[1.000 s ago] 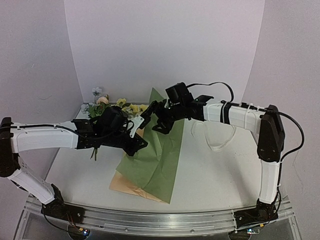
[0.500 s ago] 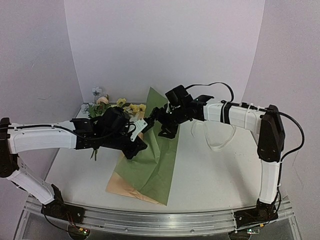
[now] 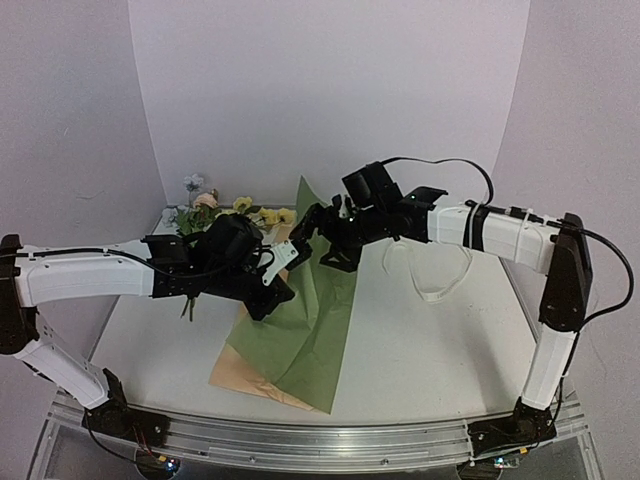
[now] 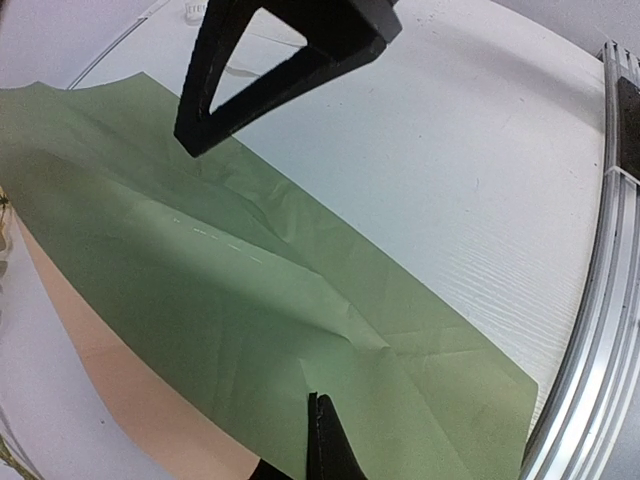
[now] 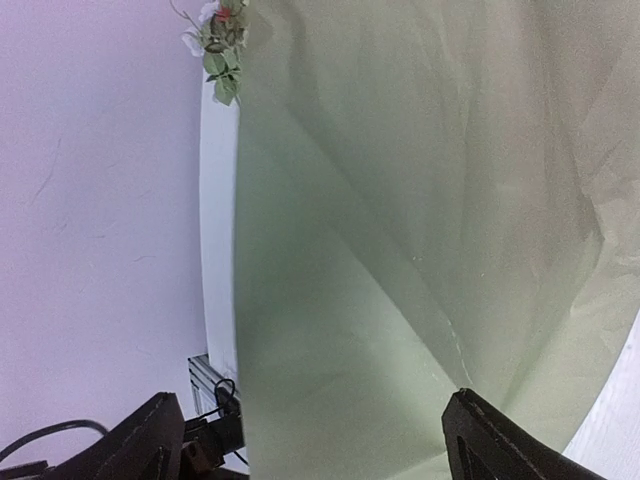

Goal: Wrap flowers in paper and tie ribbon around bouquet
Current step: Pass from the left arm to the right

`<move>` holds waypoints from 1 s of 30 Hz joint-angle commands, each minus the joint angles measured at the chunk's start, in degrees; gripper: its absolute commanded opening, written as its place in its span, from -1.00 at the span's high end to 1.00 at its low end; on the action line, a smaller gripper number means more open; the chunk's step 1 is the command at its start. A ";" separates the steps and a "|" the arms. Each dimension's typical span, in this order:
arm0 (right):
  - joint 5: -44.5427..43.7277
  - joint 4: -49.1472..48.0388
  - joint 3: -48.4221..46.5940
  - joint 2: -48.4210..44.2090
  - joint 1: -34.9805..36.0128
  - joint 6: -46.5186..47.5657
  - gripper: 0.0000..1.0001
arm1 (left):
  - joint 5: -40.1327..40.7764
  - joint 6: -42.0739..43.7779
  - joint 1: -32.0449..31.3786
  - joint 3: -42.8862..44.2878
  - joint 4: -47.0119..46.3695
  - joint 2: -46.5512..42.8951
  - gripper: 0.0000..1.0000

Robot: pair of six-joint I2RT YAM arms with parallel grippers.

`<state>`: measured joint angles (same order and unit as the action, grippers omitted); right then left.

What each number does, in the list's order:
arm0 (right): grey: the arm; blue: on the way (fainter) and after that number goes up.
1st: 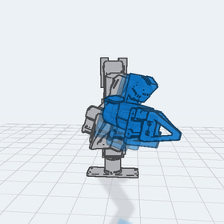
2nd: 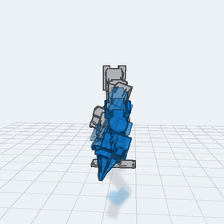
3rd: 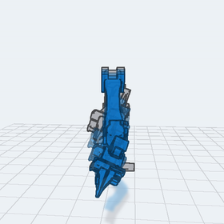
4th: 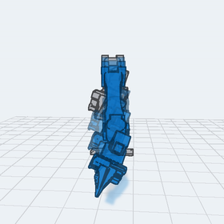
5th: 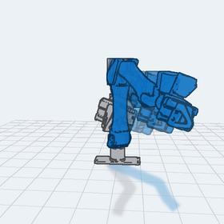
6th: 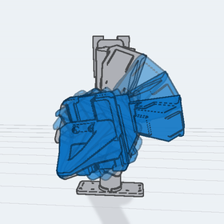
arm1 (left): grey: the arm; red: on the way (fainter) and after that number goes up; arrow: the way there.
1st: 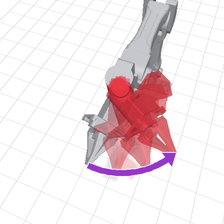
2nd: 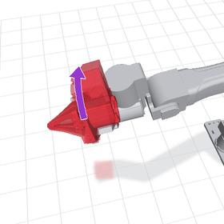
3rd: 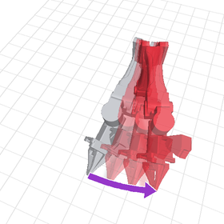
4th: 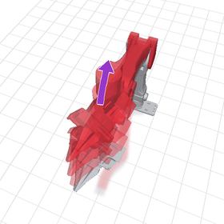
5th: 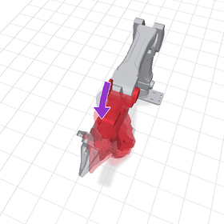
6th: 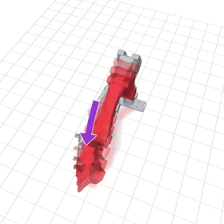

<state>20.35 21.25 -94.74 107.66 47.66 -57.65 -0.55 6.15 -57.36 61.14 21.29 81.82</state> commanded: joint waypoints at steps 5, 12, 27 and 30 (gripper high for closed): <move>2.60 -0.89 -3.55 2.90 0.12 1.20 -0.84 | 3.67 3.01 -0.53 4.35 3.61 0.19 1.00; 2.52 3.44 -8.24 6.59 0.27 3.01 -0.82 | 5.58 5.31 -1.62 6.40 6.19 1.65 1.00; -0.84 9.08 -7.43 5.33 0.20 5.88 0.62 | 9.36 1.75 -1.96 6.16 3.73 1.36 0.94; -1.65 9.91 -7.39 4.88 0.23 6.85 1.00 | 8.19 -0.72 -1.96 5.98 3.19 0.48 0.36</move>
<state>21.20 28.97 -100.62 114.45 47.66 -52.91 7.72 8.71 -59.11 64.91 26.96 83.77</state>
